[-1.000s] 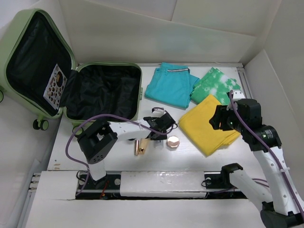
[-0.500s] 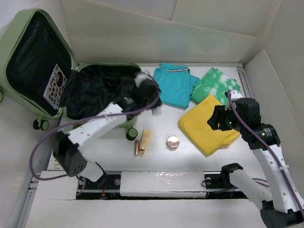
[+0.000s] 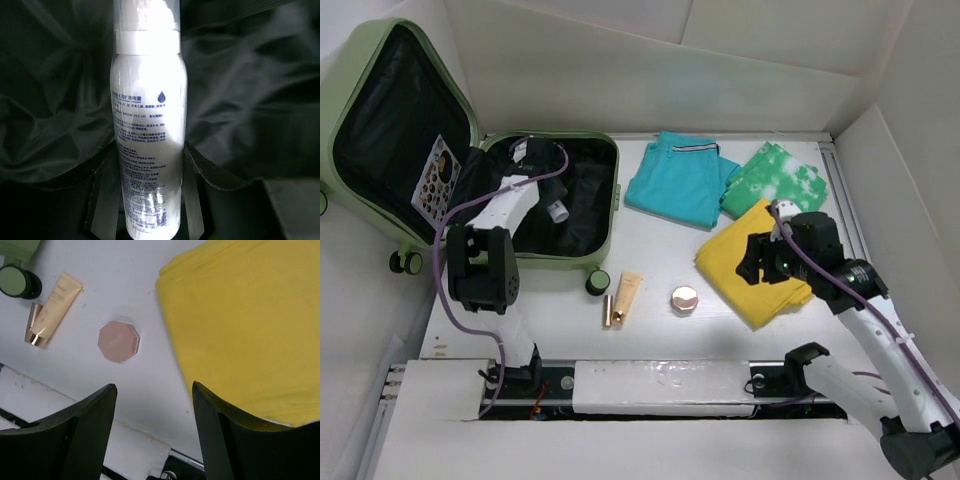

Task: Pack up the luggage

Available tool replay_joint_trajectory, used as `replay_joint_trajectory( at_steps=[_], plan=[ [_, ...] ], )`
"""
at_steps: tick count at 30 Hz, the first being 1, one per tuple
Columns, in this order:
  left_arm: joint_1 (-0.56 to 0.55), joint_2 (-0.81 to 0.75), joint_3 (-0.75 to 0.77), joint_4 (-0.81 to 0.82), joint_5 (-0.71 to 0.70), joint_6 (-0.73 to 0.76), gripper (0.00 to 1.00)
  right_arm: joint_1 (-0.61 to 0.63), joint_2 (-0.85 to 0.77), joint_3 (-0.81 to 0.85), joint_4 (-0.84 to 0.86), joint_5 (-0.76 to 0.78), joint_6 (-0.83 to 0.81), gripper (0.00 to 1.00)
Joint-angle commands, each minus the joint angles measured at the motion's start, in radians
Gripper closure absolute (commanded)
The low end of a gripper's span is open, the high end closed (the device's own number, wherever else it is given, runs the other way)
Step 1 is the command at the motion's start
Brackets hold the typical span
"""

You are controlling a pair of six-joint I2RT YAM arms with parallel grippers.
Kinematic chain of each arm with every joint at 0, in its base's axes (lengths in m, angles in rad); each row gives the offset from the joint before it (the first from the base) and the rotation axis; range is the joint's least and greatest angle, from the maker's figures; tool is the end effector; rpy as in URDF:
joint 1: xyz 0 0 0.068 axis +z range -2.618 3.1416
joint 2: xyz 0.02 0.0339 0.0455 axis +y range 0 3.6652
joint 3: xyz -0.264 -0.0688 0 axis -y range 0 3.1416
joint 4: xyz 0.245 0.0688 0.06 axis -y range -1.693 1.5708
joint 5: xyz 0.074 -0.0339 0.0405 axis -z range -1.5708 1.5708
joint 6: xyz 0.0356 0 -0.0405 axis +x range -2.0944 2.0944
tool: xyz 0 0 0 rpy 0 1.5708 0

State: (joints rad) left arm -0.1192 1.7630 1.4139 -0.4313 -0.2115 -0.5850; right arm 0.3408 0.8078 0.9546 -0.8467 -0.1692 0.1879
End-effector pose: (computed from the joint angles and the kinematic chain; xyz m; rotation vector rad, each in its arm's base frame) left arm 0.3966 -0.0400 0.2687 -0.6380 2.2427 -0.1030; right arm 0.1437 0.0573 0.3292 -0.2662 2.2872 0.4680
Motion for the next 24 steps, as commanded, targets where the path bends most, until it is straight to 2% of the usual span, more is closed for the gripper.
replay_joint_trajectory(
  at_steps=[1, 3, 5, 8, 12, 15, 20, 24],
  plan=[
    [0.01, 0.005, 0.008, 0.016, 0.001, 0.045, 0.71, 0.064, 0.02, -0.028, 0.092, 0.004, 0.051, 0.32],
    [0.01, 0.026, -0.001, 0.016, -0.012, 0.045, 0.66, 0.133, 0.04, -0.051, 0.132, 0.057, 0.077, 0.28],
    [0.019, 0.036, -0.001, 0.016, -0.002, 0.045, 0.49, 0.22, 0.091, -0.062, 0.175, 0.092, 0.116, 0.26],
    [0.02, 0.004, -0.001, 0.025, 0.023, 0.045, 0.3, 0.323, 0.192, -0.088, 0.239, 0.161, 0.169, 0.18],
    [0.02, -0.103, -0.01, 0.034, 0.089, 0.045, 0.15, 0.512, 0.339, -0.097, 0.308, 0.249, 0.231, 0.06],
    [0.02, -0.238, -0.056, 0.043, 0.151, 0.045, 0.13, 0.573, 0.456, -0.088, 0.322, 0.319, 0.26, 0.01],
    [-0.025, -0.448, -0.141, 0.043, 0.184, 0.045, 0.13, 0.607, 0.589, -0.088, 0.373, 0.367, 0.292, 0.0],
    [-0.036, -0.606, -0.289, 0.025, 0.244, 0.045, 0.13, 0.616, 0.68, -0.077, 0.409, 0.41, 0.323, 0.0]
  ],
)
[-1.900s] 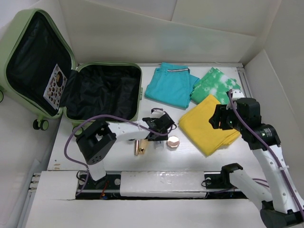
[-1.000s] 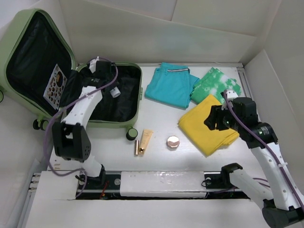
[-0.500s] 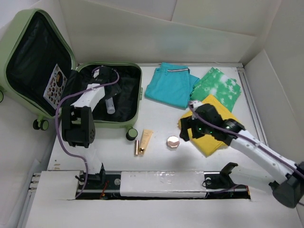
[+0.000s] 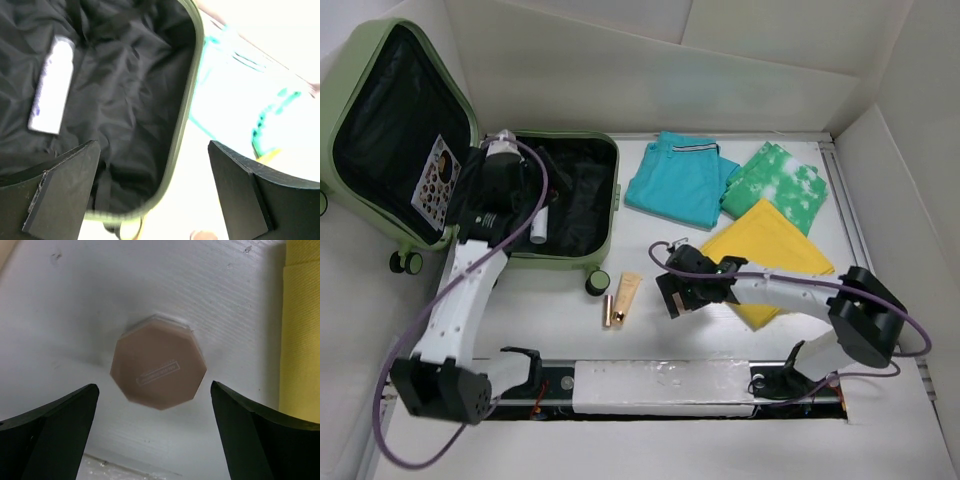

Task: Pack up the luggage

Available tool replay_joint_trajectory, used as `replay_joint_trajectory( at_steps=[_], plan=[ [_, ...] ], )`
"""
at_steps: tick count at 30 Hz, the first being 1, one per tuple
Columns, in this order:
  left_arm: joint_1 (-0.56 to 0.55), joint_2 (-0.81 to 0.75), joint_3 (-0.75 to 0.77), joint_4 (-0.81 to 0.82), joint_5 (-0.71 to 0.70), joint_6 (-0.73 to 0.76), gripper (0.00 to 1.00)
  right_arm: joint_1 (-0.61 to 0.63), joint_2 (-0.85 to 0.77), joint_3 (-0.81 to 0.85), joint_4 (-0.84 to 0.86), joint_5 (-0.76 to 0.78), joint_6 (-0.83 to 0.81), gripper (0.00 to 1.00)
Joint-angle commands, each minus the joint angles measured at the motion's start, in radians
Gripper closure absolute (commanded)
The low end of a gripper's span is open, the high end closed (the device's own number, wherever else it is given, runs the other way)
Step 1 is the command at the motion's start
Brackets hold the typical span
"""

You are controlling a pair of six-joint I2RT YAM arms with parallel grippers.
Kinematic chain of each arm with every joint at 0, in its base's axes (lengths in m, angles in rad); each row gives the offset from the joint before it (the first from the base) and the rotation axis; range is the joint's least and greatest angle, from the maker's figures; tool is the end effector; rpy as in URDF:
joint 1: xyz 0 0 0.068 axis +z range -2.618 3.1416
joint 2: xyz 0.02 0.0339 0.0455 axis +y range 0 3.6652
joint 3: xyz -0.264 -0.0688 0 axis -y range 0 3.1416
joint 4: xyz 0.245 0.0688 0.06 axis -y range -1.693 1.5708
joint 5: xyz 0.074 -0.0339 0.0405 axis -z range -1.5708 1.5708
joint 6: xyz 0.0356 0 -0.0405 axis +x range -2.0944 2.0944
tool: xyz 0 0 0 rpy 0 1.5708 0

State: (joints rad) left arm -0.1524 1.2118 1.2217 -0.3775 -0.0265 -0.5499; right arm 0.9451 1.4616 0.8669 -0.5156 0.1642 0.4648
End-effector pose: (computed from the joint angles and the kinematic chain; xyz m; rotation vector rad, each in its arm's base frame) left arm 0.2709 -0.0406 0.3837 -0.4052 1.9215 -0.4393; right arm 0.1665 0.2205 0.1906 -0.5865 2.6121 0.2388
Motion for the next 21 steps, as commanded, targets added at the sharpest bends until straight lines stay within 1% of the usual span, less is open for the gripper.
replay_joint_trajectory(
  at_steps=[1, 4, 5, 9, 11, 12, 13, 14, 16, 18, 20, 21],
  plan=[
    [-0.003, -0.111, -0.12, -0.029, 0.069, 0.01, 0.13, 0.012, 0.064, 0.02, 0.078, 0.09, 0.046, 0.0],
    [-0.003, -0.182, -0.181, -0.057, 0.079, 0.01, 0.13, 0.012, 0.129, 0.03, 0.097, 0.115, 0.072, 0.01],
    [-0.003, -0.217, -0.182, -0.073, 0.079, 0.01, 0.13, 0.012, 0.141, 0.03, 0.097, 0.129, 0.084, 0.02],
    [-0.003, -0.267, -0.18, -0.127, 0.079, 0.031, 0.13, 0.031, 0.175, 0.04, 0.143, 0.149, 0.107, 0.06],
    [-0.003, -0.277, -0.171, -0.143, 0.089, 0.031, 0.13, 0.041, 0.184, 0.06, 0.169, 0.167, 0.107, 0.21],
    [-0.003, -0.287, -0.162, -0.159, 0.089, 0.042, 0.13, 0.041, 0.184, 0.06, 0.169, 0.167, 0.107, 0.27],
    [-0.003, -0.287, -0.162, -0.182, 0.089, 0.042, 0.13, 0.041, 0.184, 0.076, 0.169, 0.178, 0.107, 0.3],
    [-0.003, -0.299, -0.153, -0.195, 0.1, 0.056, 0.15, 0.041, 0.184, 0.105, 0.134, 0.188, 0.107, 0.37],
    [-0.003, -0.308, -0.152, -0.216, 0.126, 0.07, 0.15, 0.052, 0.163, 0.148, 0.089, 0.204, 0.098, 0.39],
    [-0.003, -0.32, -0.18, -0.241, 0.157, 0.07, 0.18, 0.052, 0.107, 0.236, 0.025, 0.218, 0.074, 0.41],
    [-0.018, -0.337, -0.214, -0.25, 0.191, 0.079, 0.19, 0.052, 0.069, 0.309, 0.015, 0.228, 0.002, 0.42],
    [-0.018, -0.356, -0.256, -0.241, 0.206, 0.07, 0.19, 0.043, 0.069, 0.408, 0.015, 0.212, -0.026, 0.42]
  ],
)
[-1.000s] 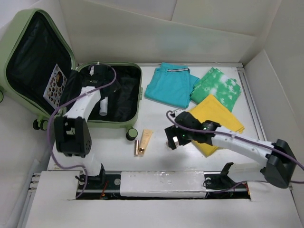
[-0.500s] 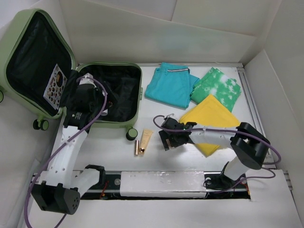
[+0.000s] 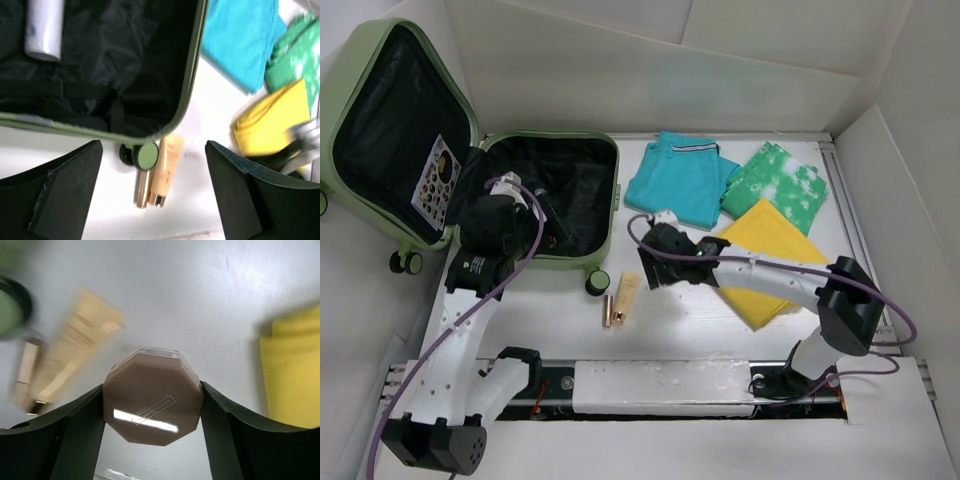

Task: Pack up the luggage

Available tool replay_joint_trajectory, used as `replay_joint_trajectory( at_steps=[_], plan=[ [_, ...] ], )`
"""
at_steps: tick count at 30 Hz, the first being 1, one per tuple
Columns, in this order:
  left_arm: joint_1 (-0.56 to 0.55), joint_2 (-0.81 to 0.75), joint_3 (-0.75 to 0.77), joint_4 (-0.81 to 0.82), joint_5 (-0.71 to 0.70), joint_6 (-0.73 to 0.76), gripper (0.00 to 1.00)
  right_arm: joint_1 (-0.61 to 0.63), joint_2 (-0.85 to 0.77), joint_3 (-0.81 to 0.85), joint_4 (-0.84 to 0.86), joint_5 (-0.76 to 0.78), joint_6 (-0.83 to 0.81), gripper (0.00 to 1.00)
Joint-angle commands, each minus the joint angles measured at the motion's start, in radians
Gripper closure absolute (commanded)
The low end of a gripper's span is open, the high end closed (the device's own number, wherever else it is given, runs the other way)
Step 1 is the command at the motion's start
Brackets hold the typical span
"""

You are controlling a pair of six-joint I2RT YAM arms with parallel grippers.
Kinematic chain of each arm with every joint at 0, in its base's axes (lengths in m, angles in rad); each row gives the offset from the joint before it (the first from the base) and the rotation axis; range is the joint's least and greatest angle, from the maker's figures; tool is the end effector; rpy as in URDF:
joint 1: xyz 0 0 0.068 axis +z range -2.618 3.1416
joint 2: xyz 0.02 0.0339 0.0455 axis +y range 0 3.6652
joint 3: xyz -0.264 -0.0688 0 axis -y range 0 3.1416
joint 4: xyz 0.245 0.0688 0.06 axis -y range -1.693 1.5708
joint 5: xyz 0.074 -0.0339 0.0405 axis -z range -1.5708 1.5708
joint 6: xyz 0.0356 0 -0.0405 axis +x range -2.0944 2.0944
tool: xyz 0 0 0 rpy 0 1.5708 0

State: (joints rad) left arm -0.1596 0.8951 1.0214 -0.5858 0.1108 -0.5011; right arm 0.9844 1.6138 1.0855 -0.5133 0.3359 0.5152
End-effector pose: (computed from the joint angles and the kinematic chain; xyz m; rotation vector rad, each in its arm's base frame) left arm 0.1854 -0.0338 0.3614 -0.2811 2.0489 -0.5247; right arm 0.1910 0.2663 0.2127 -0.4746 2.4855 0.1531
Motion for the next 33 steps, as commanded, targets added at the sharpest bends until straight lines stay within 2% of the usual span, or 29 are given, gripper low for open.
replay_joint_trajectory(
  at_steps=[1, 2, 3, 6, 7, 11, 14, 16, 18, 21, 25, 30, 32, 33],
  plan=[
    [-0.011, -0.06, -0.078, -0.032, 0.085, 0.021, 0.21, -0.007, -0.068, 0.248, -0.007, 0.02, -0.102, 0.42],
    [-0.011, -0.061, -0.093, -0.02, 0.096, 0.012, 0.21, -0.027, -0.042, 0.316, -0.016, -0.004, -0.148, 0.42],
    [-0.011, -0.076, -0.105, -0.02, 0.096, 0.012, 0.22, -0.036, -0.004, 0.459, -0.03, -0.059, -0.168, 0.42],
    [-0.011, -0.088, -0.104, -0.034, 0.076, 0.012, 0.23, -0.036, 0.194, 0.679, -0.089, -0.119, -0.216, 0.42],
    [-0.011, -0.088, -0.084, -0.034, 0.076, 0.012, 0.24, -0.036, 0.245, 0.815, -0.103, -0.13, -0.216, 0.42],
    [-0.035, -0.088, -0.021, -0.054, 0.044, -0.008, 0.29, -0.047, 0.498, 1.071, -0.123, -0.167, -0.225, 0.41],
    [-0.058, -0.097, -0.003, -0.077, 0.044, -0.017, 0.36, -0.085, 0.595, 1.222, -0.123, -0.219, -0.199, 0.41],
    [-0.07, -0.11, -0.05, -0.086, 0.053, -0.017, 0.41, -0.099, 0.687, 1.304, -0.113, -0.254, -0.175, 0.39],
    [-0.089, -0.148, -0.097, -0.095, 0.067, -0.017, 0.43, -0.11, 0.713, 1.332, -0.087, -0.271, -0.152, 0.34],
    [-0.089, -0.169, -0.202, -0.086, 0.118, -0.007, 0.43, -0.121, 0.722, 1.343, -0.062, -0.305, -0.124, 0.18],
    [-0.098, -0.17, -0.274, -0.039, 0.203, 0.036, 0.42, -0.141, 0.709, 1.332, -0.053, -0.316, -0.115, 0.04],
    [-0.098, -0.125, -0.285, -0.011, 0.286, 0.059, 0.42, -0.17, 0.571, 1.23, -0.044, -0.288, -0.115, 0.02],
    [-0.098, -0.102, -0.285, 0.001, 0.317, 0.099, 0.42, -0.181, 0.464, 1.141, -0.034, -0.259, -0.128, 0.09],
    [-0.098, -0.079, -0.285, 0.01, 0.338, 0.11, 0.42, -0.191, 0.422, 1.105, -0.034, -0.249, -0.141, 0.16]
  ],
)
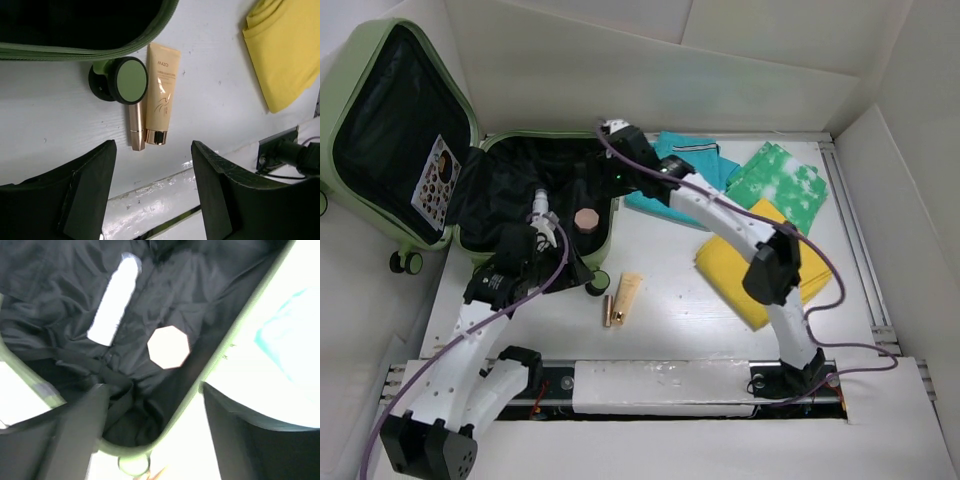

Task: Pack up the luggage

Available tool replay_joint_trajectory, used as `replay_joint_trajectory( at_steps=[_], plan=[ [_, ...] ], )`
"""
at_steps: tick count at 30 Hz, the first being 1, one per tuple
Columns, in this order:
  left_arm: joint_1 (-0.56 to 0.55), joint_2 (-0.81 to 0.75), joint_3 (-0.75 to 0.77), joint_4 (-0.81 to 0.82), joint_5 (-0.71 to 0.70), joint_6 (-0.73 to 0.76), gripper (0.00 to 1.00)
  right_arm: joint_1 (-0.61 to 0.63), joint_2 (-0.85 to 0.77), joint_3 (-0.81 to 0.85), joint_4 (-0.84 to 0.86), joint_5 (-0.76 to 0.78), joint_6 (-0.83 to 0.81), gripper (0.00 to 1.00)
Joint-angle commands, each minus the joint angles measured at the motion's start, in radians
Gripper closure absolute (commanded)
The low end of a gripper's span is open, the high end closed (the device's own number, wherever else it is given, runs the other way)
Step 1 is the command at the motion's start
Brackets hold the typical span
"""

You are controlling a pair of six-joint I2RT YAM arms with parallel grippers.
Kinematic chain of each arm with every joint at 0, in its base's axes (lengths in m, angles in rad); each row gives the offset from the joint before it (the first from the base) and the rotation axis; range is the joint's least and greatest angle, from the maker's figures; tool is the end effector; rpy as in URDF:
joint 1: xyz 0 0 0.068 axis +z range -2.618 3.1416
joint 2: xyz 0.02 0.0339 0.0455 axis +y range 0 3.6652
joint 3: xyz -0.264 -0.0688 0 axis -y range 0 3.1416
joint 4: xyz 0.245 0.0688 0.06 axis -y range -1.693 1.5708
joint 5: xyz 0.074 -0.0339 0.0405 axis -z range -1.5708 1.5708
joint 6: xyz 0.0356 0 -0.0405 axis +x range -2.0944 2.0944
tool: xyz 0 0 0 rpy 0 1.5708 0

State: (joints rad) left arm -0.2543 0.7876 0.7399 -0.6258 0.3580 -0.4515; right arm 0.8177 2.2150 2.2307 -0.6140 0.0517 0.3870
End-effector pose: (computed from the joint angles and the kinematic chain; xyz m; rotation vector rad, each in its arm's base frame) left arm 0.1568 -0.0536 0.2819 -0.0271 2.3107 -0.7739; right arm 0.3523 0.3731 0.3267 -0.4484 2.1928 0.6226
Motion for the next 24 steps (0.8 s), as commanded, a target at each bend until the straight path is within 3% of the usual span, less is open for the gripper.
replay_joint_trajectory(
  at_steps=[1, 2, 4, 5, 6, 9, 12, 13, 14, 16, 17, 24],
  plan=[
    [-0.003, 0.039, -0.004, 0.051, 0.102, 0.071, 0.42, -0.035, -0.223, -0.078, 0.066, 0.055, -0.022, 0.25],
    [-0.003, 0.048, -0.004, 0.051, 0.113, 0.086, 0.42, -0.035, -0.269, -0.171, 0.075, 0.066, -0.022, 0.42],
    [-0.003, 0.082, 0.009, 0.061, 0.124, 0.096, 0.42, -0.048, -0.417, -0.283, 0.094, 0.079, -0.049, 0.66],
    [-0.003, 0.096, 0.009, 0.061, 0.124, 0.111, 0.42, -0.048, -0.464, -0.395, 0.105, 0.079, -0.05, 0.76],
    [-0.003, 0.114, 0.041, 0.061, 0.108, 0.123, 0.42, -0.048, -0.556, -0.449, 0.105, 0.088, -0.059, 0.78],
    [-0.02, 0.156, 0.125, 0.061, 0.064, 0.123, 0.42, -0.048, -0.684, -0.668, 0.105, 0.12, -0.059, 0.79],
    [-0.199, 0.271, 0.242, 0.095, -0.106, 0.053, 0.4, -0.048, -0.823, -0.844, 0.08, 0.131, -0.059, 0.77],
    [-0.349, 0.342, 0.338, 0.095, -0.161, 0.027, 0.4, -0.048, -0.881, -0.874, 0.057, 0.131, -0.059, 0.75],
    [-0.42, 0.378, 0.381, 0.078, -0.266, 0.001, 0.38, -0.048, -0.909, -0.897, 0.045, 0.141, -0.047, 0.75],
    [-0.526, 0.426, 0.456, 0.028, -0.33, -0.07, 0.38, -0.048, -0.963, -0.948, 0.034, 0.161, -0.046, 0.73],
    [-0.598, 0.426, 0.457, 0.028, -0.355, -0.094, 0.38, -0.048, -1.009, -0.962, 0.02, 0.174, -0.046, 0.73],
    [-0.724, 0.341, 0.205, 0.0, -0.441, -0.323, 0.41, -0.048, -1.188, -1.135, -0.018, 0.191, -0.034, 0.68]
  ],
)
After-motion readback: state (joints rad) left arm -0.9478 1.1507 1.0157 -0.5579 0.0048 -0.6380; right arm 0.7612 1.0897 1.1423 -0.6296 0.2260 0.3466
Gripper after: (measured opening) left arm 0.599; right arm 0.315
